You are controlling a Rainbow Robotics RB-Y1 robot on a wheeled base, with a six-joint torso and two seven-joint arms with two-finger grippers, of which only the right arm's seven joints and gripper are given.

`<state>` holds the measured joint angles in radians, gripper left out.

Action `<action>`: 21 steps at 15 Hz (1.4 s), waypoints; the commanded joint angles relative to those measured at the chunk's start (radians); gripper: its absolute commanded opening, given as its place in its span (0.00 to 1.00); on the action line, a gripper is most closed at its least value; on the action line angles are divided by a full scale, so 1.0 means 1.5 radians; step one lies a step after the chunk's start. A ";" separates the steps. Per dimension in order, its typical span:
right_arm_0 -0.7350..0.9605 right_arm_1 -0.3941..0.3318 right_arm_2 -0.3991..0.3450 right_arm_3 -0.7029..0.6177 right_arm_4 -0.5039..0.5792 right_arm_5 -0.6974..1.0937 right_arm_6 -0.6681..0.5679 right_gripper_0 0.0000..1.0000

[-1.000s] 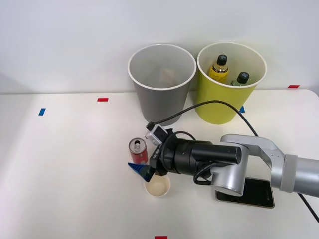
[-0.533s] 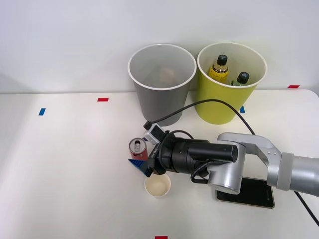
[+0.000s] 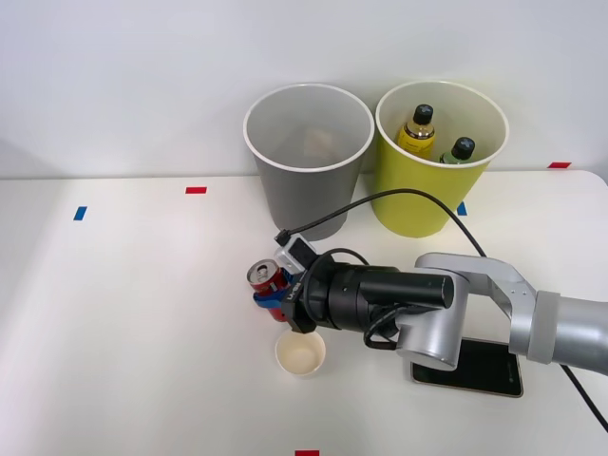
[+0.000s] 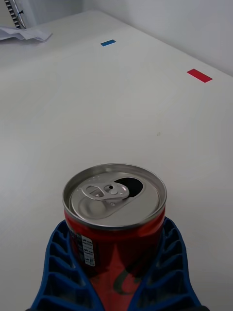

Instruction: Put cans in the gray bin, plastic bottles in the light green bin

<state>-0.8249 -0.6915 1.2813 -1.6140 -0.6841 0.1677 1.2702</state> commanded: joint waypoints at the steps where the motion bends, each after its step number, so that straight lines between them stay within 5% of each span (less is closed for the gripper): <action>1: 0.001 0.000 0.000 -0.001 -0.011 -0.036 -0.008 0.00; 7: 0.002 -0.023 -0.032 -0.053 -0.051 -0.134 -0.048 0.00; 12: 0.028 -0.102 -0.092 -0.159 -0.040 -0.151 -0.039 0.00; 16: 0.105 -0.156 -0.186 -0.259 -0.026 -0.170 -0.028 0.00; 21: 0.120 -0.178 -0.270 -0.280 -0.025 -0.180 -0.027 0.00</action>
<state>-0.6451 -0.9546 0.8998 -2.0335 -0.7176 -0.1000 1.2346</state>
